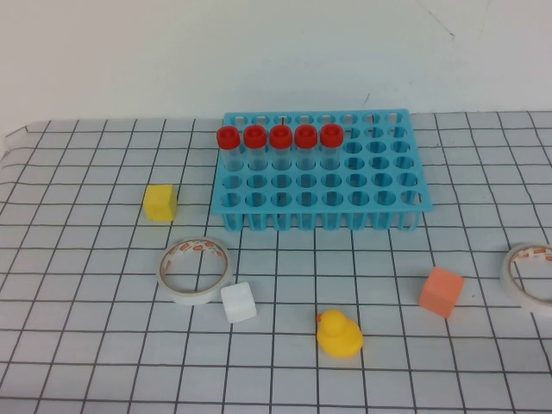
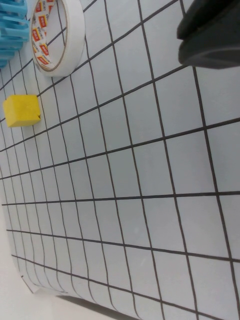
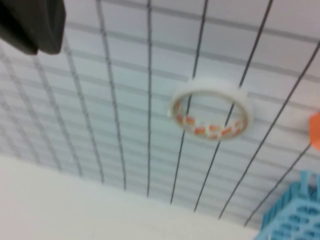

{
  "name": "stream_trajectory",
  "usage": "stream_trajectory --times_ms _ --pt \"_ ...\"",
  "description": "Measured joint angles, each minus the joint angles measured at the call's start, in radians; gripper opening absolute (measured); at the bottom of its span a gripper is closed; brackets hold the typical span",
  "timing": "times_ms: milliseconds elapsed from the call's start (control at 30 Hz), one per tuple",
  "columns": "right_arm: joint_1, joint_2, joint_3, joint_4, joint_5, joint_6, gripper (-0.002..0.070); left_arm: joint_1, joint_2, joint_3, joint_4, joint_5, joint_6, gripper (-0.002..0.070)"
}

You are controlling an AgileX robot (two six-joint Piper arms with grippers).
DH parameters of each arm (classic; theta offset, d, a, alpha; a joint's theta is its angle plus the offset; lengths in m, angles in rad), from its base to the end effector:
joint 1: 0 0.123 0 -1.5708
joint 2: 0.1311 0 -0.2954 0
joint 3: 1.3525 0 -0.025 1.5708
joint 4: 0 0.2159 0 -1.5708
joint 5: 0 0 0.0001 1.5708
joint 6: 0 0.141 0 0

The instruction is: Place the test tubes

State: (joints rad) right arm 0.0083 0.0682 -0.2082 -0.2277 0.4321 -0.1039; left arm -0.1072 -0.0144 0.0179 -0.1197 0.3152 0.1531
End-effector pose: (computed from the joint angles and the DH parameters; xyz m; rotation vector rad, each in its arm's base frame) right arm 0.0530 -0.0129 0.2272 -0.2140 1.7619 -0.3030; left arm 0.0560 -0.0113 0.1682 0.1581 1.7938 -0.0819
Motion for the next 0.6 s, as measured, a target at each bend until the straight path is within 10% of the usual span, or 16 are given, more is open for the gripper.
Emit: stream_trajectory --times_ms 600 --pt "-0.002 -0.081 0.221 0.061 -0.066 0.141 -0.0001 0.0 0.0 0.0 0.0 0.0 0.0 -0.0001"
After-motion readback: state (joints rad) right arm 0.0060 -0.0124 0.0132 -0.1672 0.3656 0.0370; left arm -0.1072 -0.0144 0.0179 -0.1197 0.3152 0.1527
